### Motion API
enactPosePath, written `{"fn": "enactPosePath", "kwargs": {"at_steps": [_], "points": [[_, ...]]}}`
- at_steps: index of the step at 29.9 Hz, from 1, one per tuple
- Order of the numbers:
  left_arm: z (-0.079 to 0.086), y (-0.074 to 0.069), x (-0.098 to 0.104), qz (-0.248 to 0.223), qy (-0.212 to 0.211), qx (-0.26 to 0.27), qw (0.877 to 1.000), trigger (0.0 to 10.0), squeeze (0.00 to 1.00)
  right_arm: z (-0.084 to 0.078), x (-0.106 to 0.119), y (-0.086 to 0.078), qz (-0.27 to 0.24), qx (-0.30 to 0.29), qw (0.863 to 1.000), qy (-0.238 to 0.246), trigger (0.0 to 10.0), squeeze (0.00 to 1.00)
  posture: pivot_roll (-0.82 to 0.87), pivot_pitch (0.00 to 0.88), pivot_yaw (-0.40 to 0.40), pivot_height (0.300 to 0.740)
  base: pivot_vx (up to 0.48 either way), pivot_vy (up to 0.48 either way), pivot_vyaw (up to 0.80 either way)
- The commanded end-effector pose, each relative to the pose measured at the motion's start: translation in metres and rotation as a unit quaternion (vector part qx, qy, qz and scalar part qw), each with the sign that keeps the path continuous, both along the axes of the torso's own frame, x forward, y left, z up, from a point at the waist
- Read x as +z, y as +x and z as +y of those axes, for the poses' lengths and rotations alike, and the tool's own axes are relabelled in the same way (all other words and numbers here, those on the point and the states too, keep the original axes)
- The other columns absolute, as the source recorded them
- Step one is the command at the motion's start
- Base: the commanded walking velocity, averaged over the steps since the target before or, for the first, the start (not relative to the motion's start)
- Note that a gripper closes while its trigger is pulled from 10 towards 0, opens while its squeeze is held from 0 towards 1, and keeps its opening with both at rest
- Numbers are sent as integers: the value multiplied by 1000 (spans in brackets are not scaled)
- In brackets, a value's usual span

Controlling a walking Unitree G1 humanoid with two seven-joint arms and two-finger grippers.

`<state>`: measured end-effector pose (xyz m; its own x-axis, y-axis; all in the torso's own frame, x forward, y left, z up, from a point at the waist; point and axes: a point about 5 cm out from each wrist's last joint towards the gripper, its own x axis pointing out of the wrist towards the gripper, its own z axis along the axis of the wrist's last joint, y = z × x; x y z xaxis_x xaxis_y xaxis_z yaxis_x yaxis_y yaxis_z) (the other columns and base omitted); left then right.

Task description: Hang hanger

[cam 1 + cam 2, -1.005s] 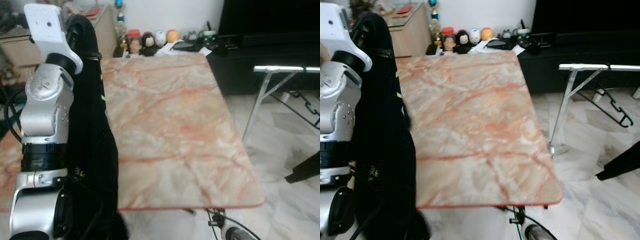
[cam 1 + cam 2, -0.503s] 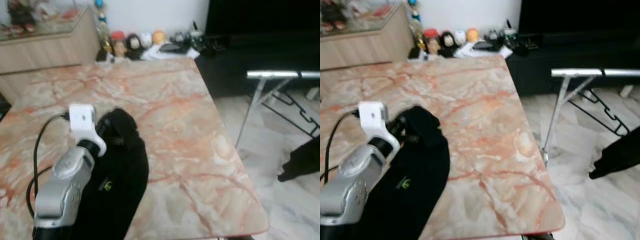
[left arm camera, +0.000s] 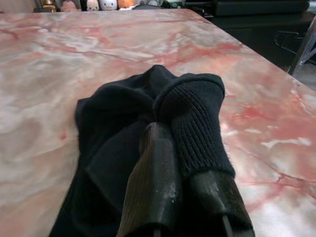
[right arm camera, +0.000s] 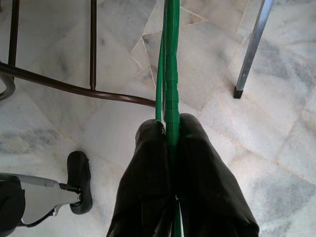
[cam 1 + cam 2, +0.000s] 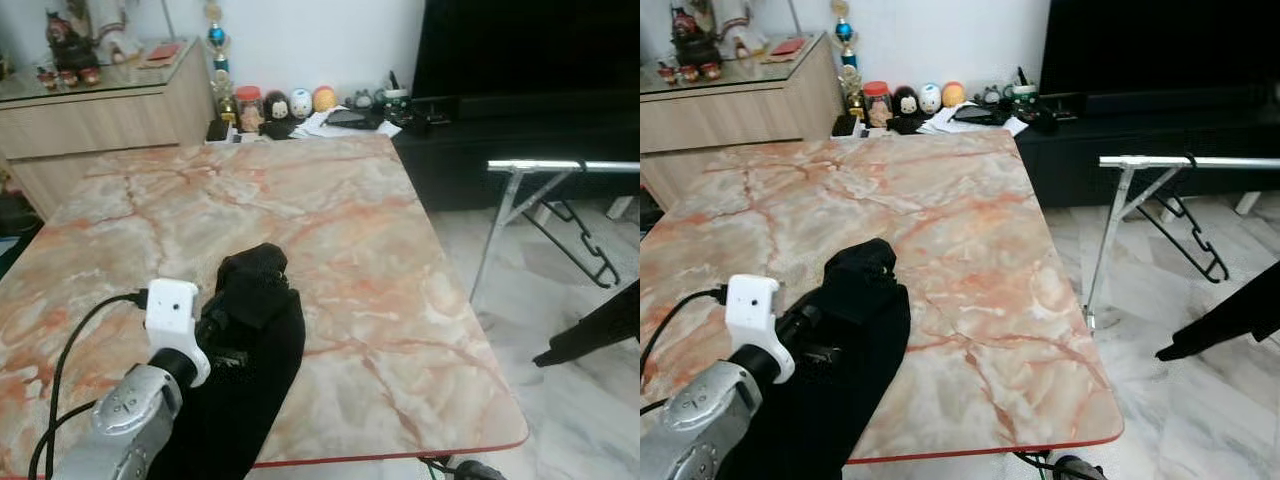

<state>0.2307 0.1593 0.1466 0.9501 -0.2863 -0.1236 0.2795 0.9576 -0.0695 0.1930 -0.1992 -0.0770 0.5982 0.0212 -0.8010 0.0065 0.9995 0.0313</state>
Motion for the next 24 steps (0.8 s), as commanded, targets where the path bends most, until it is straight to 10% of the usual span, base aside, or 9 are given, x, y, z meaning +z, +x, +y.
{"fn": "enactPosePath", "kwargs": {"at_steps": [1, 2, 3, 4, 5, 24], "points": [[-2, -1, -5, 8, 8, 0, 1000, 10000, 20, 1, 1, 2, -1, 1, 1000, 2, 10000, 0, -2, 0, 63, 732, 0, 0, 0], [-3, 0, -6, 8, 10, -1, 1000, 10000, 188, 1, 0, 1, -1, 1, 1000, 1, 10000, 0, -2, 0, 63, 732, 0, 0, 0], [-4, 0, -7, 6, 15, -3, 1000, 10000, 678, 1, 0, 1, 0, 1, 1000, 1, 10000, 0, -3, 0, 64, 732, 0, 0, 0], [-4, 0, -8, 5, 18, -5, 1000, 10000, 678, 1, 0, 1, 0, 1, 1000, 1, 10000, 0, -3, 0, 64, 732, 0, 0, 0], [-5, 0, -9, 3, 26, -4, 1000, 10000, 1000, 1, 0, 1, 0, 1, 1000, 1, 10000, 0, -4, 0, 64, 732, 0, 0, 0], [-5, -25, -13, -5, 44, -15, 999, 10000, 1000, -1, 1, 2, 0, 15, 1000, -8, 10000, 0, 12, 0, 48, 732, 0, 0, 0]]}}
